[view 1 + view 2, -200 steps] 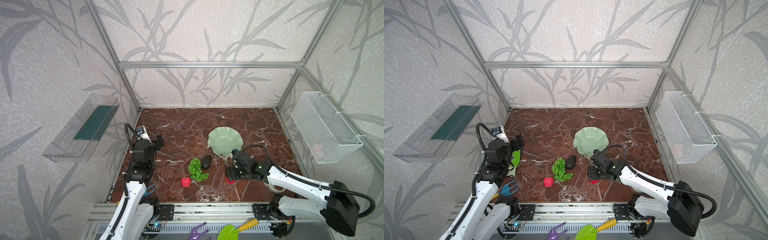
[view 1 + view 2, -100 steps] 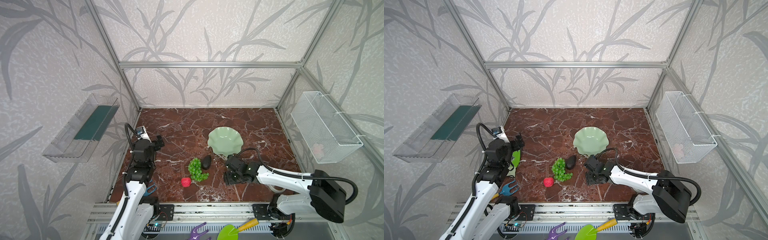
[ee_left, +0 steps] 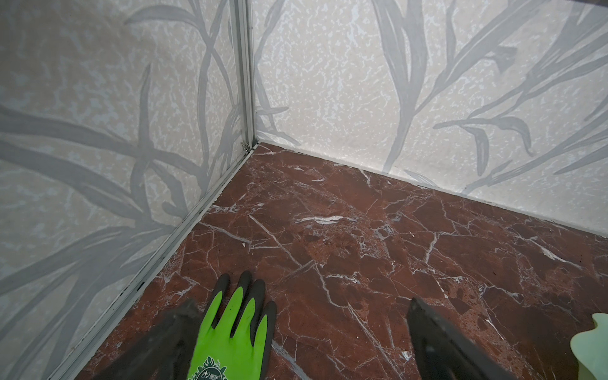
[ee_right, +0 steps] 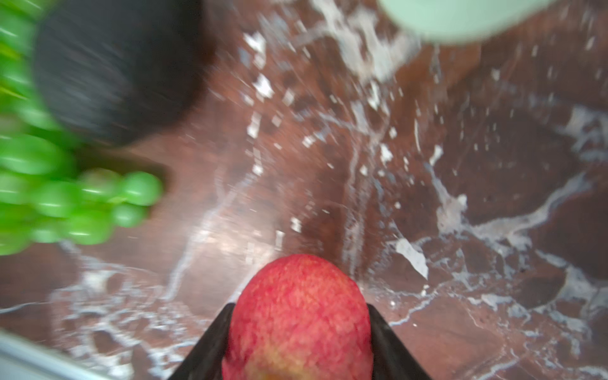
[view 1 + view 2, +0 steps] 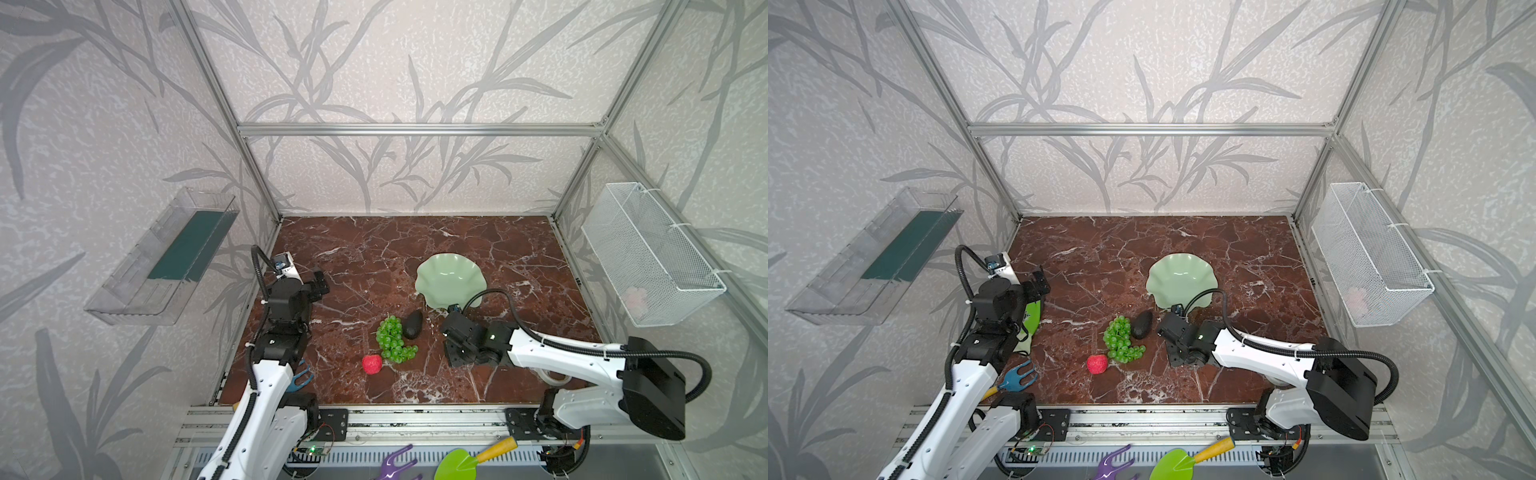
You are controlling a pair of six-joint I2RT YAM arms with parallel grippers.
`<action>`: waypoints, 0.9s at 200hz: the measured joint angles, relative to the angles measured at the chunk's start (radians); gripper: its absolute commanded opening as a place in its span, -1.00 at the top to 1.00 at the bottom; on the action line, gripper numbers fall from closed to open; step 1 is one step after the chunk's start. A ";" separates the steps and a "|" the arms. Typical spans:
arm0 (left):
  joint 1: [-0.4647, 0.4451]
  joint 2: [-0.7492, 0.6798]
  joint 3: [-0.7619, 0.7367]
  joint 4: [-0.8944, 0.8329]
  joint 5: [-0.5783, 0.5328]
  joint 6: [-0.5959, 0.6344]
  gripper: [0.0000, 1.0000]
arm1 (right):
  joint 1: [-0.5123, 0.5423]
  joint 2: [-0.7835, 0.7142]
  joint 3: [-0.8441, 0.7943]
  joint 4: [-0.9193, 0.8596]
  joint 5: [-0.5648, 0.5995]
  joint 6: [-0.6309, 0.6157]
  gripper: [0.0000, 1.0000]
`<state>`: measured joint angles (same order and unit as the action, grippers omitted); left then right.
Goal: Place and organize the fake fruits in the fruit bowl
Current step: 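Carry the apple with the right gripper into the green bowl and release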
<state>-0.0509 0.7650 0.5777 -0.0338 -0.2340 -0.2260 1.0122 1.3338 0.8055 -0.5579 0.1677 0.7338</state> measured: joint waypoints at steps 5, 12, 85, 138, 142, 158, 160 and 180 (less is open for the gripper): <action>0.000 0.002 0.000 -0.001 0.000 -0.001 -0.97 | 0.001 -0.012 0.013 -0.002 0.006 -0.005 -0.03; 0.000 0.004 0.000 -0.002 0.000 -0.002 -0.96 | 0.001 -0.030 0.027 -0.004 0.016 -0.013 -0.03; 0.000 0.019 0.000 -0.011 0.000 -0.003 -0.96 | -0.212 -0.002 0.182 0.056 0.039 -0.178 -0.01; 0.000 0.031 0.001 -0.012 -0.003 -0.003 -0.96 | -0.323 0.272 0.304 0.170 0.018 -0.306 -0.01; 0.000 0.033 0.001 -0.012 -0.004 -0.003 -0.96 | -0.328 0.288 0.312 0.179 0.014 -0.313 -0.01; 0.000 0.038 0.001 -0.014 -0.004 -0.003 -0.96 | -0.350 0.351 0.344 0.211 -0.004 -0.334 -0.01; 0.000 0.039 0.001 -0.015 -0.004 -0.003 -0.96 | -0.353 0.357 0.348 0.214 -0.006 -0.336 -0.01; 0.000 0.040 0.001 -0.019 -0.005 -0.003 -0.97 | -0.386 0.441 0.392 0.249 -0.022 -0.357 -0.02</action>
<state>-0.0509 0.8047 0.5789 -0.0528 -0.2386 -0.2287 0.6266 1.7752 1.1976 -0.3084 0.1455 0.3767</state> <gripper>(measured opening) 0.982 0.555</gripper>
